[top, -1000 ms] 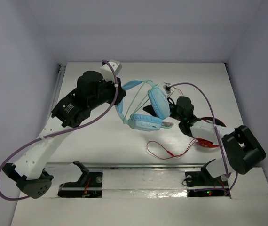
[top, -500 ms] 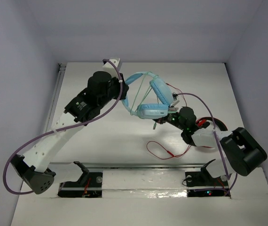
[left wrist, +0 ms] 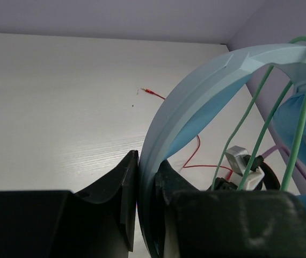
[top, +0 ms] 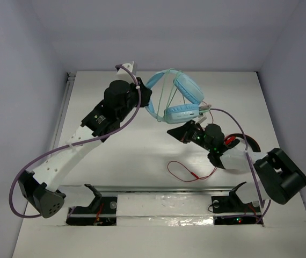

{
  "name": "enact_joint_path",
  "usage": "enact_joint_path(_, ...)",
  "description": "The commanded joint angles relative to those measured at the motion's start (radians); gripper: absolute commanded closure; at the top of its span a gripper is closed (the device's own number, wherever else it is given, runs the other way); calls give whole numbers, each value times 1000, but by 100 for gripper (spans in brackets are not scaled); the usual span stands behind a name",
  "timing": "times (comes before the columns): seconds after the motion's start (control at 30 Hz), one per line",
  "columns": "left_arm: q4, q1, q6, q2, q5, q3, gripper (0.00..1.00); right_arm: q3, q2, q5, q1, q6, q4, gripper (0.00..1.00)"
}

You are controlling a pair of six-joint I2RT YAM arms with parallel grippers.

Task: Wrap the headphones

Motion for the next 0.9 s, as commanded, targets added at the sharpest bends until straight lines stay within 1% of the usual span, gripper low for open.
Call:
enact_joint_path(0.0,158,2,-50,-66,-51,21,100,32,-60,76,6,-73,-80,100)
enact_joint_path(0.07,158,2,-44,-71,-107,11,100,17,-83,82,6,-61,-86,100)
enact_joint_path(0.13,190,2,-55,-66,-140,-2,100,-1,-86,80,15,-34,-38,100)
enact_joint_path(0.2,230,2,-95,-55,-175,-34,100,-4,-77,97,36,-18,-23,100)
enact_joint_path(0.27,315,2,-163,-48,-218,-92,100,-4,-66,123,73,-18,-19,100)
enact_joint_path(0.33,410,2,-202,-46,-250,-141,100,-3,-64,177,110,-24,-22,100)
enact_joint_path(0.47,489,2,-286,-20,-366,-233,100,-1,-63,290,205,-29,-30,100)
enact_joint_path(0.5,506,2,-302,-17,-378,-252,100,-9,-63,353,234,-20,-22,100)
enact_joint_path(0.57,546,2,-329,-6,-423,-288,100,-23,-58,399,262,-7,10,100)
enact_joint_path(0.6,554,2,-346,-3,-433,-301,100,-24,-52,448,291,2,19,100)
enact_joint_path(0.7,604,2,-363,18,-457,-328,100,-11,14,509,338,16,85,100)
enact_joint_path(0.73,594,2,-363,27,-470,-325,100,0,59,510,363,22,104,100)
enact_joint_path(0.87,597,2,-336,54,-505,-353,100,72,142,519,444,3,139,100)
